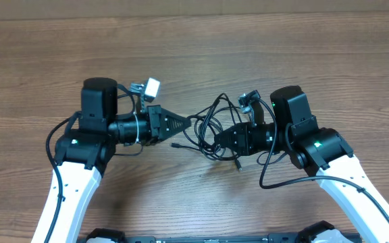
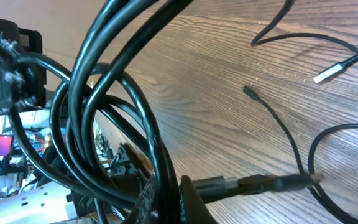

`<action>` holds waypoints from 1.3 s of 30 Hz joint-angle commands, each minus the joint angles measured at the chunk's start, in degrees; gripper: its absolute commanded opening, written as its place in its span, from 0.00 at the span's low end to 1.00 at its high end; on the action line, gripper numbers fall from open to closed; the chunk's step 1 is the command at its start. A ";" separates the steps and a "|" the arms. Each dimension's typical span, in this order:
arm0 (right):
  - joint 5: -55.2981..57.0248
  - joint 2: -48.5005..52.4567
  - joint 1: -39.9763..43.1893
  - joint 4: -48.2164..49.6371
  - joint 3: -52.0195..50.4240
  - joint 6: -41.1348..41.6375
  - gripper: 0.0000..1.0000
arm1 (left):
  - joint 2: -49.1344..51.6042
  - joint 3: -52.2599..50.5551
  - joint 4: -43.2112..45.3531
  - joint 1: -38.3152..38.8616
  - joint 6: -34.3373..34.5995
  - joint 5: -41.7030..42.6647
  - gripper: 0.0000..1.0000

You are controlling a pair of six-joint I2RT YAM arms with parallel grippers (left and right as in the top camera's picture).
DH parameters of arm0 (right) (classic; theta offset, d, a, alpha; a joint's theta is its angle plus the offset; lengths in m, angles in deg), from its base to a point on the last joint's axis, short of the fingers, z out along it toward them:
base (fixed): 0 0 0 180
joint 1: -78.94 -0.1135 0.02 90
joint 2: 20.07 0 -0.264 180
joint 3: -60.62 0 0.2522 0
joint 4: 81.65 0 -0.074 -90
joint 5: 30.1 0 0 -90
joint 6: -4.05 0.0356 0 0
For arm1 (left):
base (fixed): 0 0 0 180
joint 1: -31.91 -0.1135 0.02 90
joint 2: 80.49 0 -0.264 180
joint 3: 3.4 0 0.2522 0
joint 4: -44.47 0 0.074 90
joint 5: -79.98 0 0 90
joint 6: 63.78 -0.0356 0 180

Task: Untangle cables

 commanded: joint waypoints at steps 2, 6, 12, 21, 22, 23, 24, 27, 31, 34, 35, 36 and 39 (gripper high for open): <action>1.57 0.11 0.15 -0.07 0.17 -0.68 0.04 | -0.20 0.33 0.31 -0.98 -3.54 2.23 0.17; 1.57 0.11 0.15 0.04 0.17 -0.70 0.04 | -0.20 0.33 -0.94 -0.76 -6.95 2.51 0.57; 1.57 0.11 0.15 0.22 0.17 -0.68 0.04 | -0.20 0.33 -6.60 -0.76 -14.14 2.45 1.00; 2.05 0.11 0.15 0.39 0.17 -0.66 0.04 | -0.20 0.33 -7.98 1.55 -14.80 -2.08 0.54; 2.43 0.11 0.15 0.39 0.17 -0.66 0.04 | -0.17 0.33 -7.96 2.16 -14.38 -3.10 0.58; 2.45 0.11 0.15 0.39 0.17 -0.66 0.04 | -0.17 0.33 -7.85 2.80 -14.01 -3.93 0.61; 2.45 0.11 0.15 0.42 0.17 -0.66 0.04 | -0.17 0.33 -7.65 3.50 -13.55 -4.74 0.60; 2.43 0.11 0.15 0.39 0.17 -0.66 0.04 | -0.17 0.33 -7.15 5.40 -11.45 -7.82 0.57; 2.40 0.11 0.15 0.37 0.17 -0.63 0.04 | -0.17 0.33 -5.05 7.87 -8.57 -12.13 0.34; 2.38 0.11 0.15 0.20 0.17 -0.61 0.04 | -0.17 0.33 -2.78 9.25 -6.97 -13.57 0.26; 2.40 0.11 0.15 0.17 0.17 -0.61 0.04 | -0.17 0.33 -2.49 9.44 -6.64 -14.10 0.25; 2.38 0.11 0.15 0.15 0.17 -0.61 0.04 | -0.17 0.33 -2.27 9.86 -6.62 -15.17 0.24; 2.38 0.11 0.15 0.15 0.17 -0.63 0.04 | -0.17 0.33 -2.21 10.40 -6.16 -16.52 0.19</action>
